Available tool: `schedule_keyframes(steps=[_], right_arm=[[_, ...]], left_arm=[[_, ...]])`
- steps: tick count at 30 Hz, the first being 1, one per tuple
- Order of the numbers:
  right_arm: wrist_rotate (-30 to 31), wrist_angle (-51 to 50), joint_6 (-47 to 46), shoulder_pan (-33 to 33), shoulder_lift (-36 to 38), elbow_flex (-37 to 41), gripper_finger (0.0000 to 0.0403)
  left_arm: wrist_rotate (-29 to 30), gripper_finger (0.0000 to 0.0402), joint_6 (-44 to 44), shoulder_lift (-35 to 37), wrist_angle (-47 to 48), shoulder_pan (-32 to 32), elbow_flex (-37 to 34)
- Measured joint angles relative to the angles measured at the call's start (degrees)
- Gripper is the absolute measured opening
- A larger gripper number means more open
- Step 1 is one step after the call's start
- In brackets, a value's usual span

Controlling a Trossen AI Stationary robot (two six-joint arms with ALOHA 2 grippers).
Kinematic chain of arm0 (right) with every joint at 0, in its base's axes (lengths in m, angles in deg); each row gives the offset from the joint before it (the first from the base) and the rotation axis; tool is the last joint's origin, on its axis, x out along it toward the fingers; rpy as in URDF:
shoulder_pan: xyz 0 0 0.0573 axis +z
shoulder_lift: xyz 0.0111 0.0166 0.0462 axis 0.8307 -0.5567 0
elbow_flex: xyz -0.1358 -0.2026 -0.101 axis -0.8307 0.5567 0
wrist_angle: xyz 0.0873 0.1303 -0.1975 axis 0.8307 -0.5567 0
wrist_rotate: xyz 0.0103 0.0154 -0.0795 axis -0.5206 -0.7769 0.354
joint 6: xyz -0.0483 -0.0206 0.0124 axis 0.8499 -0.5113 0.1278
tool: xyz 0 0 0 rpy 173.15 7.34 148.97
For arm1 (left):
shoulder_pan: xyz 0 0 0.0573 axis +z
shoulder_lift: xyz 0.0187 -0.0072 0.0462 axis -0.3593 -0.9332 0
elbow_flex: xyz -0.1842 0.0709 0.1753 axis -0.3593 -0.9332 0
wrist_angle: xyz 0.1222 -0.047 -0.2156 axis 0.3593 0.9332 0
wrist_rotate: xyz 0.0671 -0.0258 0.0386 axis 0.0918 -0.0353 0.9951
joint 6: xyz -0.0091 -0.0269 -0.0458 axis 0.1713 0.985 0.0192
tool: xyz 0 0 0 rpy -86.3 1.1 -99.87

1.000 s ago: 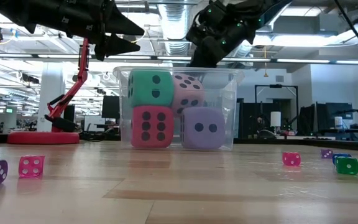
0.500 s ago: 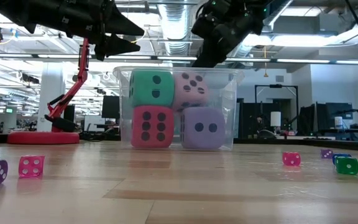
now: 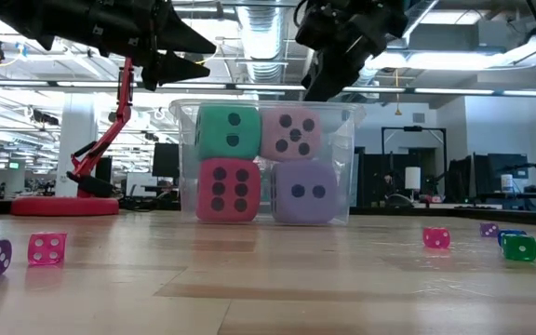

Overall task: Pick & Place Dice
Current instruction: Put the large pink die into the transparent bin, then put the small purple die into the transparent bin

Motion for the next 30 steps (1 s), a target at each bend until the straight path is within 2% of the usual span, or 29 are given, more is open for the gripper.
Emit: schedule_keyframes(steps=[13, 20, 25, 30], right_arm=[[1.08, -9.41, -1.54, 0.2, -0.02, 0.33, 0.0], [2.99, -8.24, -1.28, 0.29, 2.52, 0.31, 0.0], [6.48, -3.65, -1.06, 0.07, 5.93, 0.28, 0.0], [6.71, -0.72, -0.89, 0.07, 6.93, 0.24, 0.0]], left_arm=[[-0.03, 0.0274, 0.0, 0.0, -0.03, 0.0, 0.0], [-0.14, 0.0274, -0.02, 0.0, -0.03, 0.0, 0.0], [-0.14, 0.0274, -0.02, 0.0, -0.01, 0.0, 0.0], [-0.12, 0.0274, -0.02, 0.0, -0.03, 0.0, 0.0]])
